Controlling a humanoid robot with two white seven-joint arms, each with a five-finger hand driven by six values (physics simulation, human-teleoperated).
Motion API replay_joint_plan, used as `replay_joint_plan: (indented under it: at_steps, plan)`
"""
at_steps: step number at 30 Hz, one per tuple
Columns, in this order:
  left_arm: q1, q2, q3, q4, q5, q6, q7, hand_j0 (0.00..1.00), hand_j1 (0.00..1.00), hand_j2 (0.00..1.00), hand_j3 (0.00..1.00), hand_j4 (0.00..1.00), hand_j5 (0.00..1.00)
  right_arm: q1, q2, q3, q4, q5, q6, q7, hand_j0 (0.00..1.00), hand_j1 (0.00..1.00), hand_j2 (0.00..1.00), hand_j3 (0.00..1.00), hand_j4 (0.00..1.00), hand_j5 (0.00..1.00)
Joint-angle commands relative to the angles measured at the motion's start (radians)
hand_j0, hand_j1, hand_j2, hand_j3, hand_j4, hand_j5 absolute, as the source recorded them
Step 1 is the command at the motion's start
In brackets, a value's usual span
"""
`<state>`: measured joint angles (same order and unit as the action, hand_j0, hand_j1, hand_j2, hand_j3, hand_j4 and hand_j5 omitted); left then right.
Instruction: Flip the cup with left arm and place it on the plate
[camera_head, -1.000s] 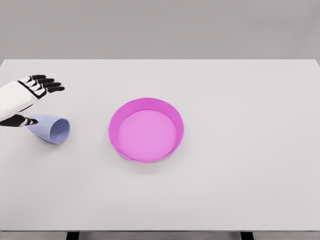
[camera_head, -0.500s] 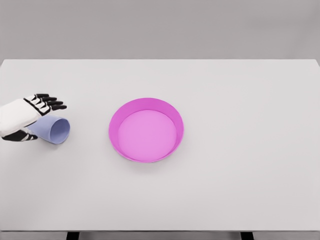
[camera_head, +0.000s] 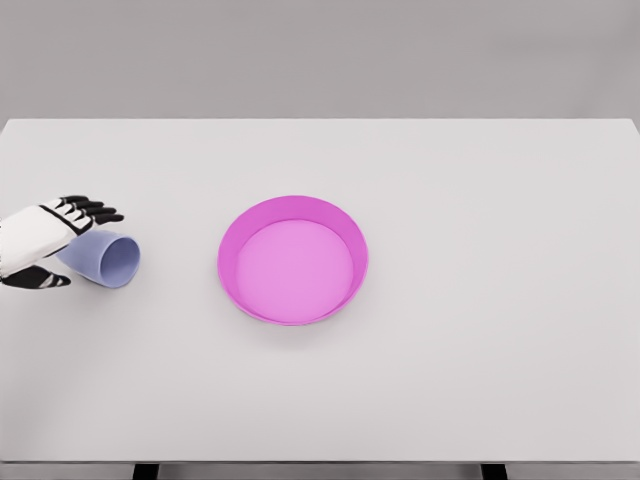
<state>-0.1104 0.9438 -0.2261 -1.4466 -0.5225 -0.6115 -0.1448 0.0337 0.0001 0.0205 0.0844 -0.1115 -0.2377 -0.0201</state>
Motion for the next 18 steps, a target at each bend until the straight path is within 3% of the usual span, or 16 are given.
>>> replay_joint_plan:
  at_steps: [1, 11, 18]
  plan:
    - [0.000, -0.022, -0.001, 0.003, 0.006, 0.001, 0.001, 1.00, 1.00, 1.00, 1.00, 1.00, 1.00, 0.000, 0.000, -0.001, 0.000, 0.000, 0.000, 0.000, 1.00, 1.00, 1.00, 1.00, 1.00, 1.00]
    - [-0.003, -0.026, -0.021, 0.003, -0.004, 0.001, 0.001, 1.00, 1.00, 1.00, 1.00, 1.00, 1.00, 0.000, 0.000, -0.001, 0.000, 0.000, 0.000, 0.000, 1.00, 1.00, 1.00, 1.00, 1.00, 1.00]
    - [-0.009, -0.028, -0.021, 0.048, -0.001, 0.001, 0.001, 1.00, 1.00, 1.00, 1.00, 1.00, 1.00, 0.000, 0.000, -0.001, 0.000, 0.000, 0.000, 0.000, 1.00, 1.00, 1.00, 1.00, 1.00, 1.00]
